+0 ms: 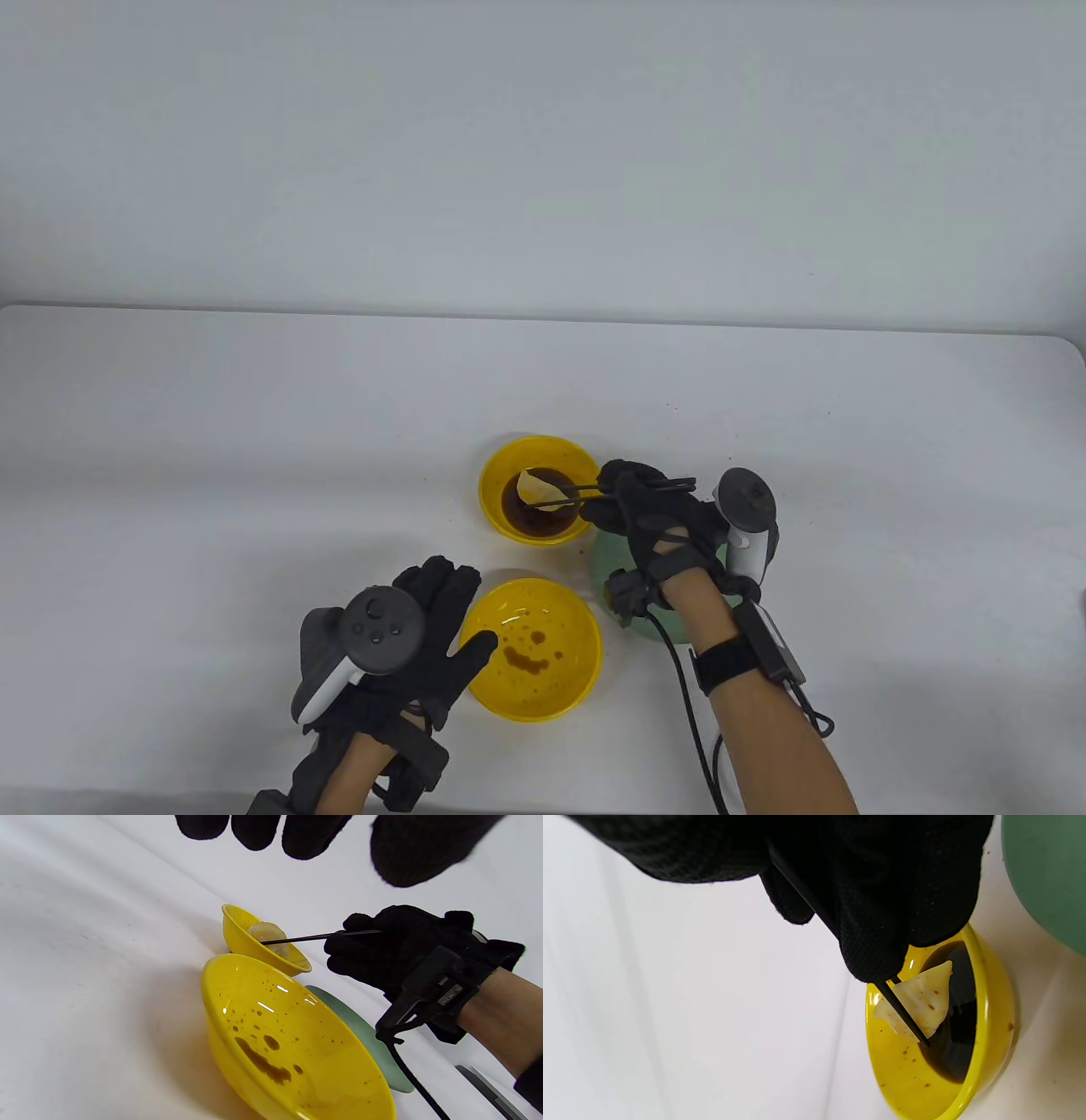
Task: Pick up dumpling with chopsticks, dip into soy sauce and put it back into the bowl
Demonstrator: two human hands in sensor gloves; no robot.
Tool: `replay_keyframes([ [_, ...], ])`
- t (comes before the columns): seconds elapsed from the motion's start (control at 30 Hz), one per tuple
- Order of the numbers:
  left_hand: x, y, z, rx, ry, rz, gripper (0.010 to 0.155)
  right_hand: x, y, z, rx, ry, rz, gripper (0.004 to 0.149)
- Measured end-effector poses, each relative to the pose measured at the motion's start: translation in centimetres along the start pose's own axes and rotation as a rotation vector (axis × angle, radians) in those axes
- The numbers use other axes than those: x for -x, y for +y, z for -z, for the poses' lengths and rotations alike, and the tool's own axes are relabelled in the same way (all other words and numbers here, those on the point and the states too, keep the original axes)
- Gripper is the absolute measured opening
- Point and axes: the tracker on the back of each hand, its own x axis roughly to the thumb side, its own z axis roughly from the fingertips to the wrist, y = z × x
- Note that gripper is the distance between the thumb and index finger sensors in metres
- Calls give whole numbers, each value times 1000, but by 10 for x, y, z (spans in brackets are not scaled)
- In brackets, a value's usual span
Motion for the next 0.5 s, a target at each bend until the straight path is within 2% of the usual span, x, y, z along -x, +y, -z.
replay_keyframes([
  [0.13,-1,-1,0,1,-5,9,79,6,2,1,-7,4,-28,45],
  [0.37,-1,-1,0,2,2,6,79,-1,-1,-4,-8,-28,36,45],
  [0.5,-1,-2,0,8,5,11,79,6,1,-2,1,-23,-21,45],
])
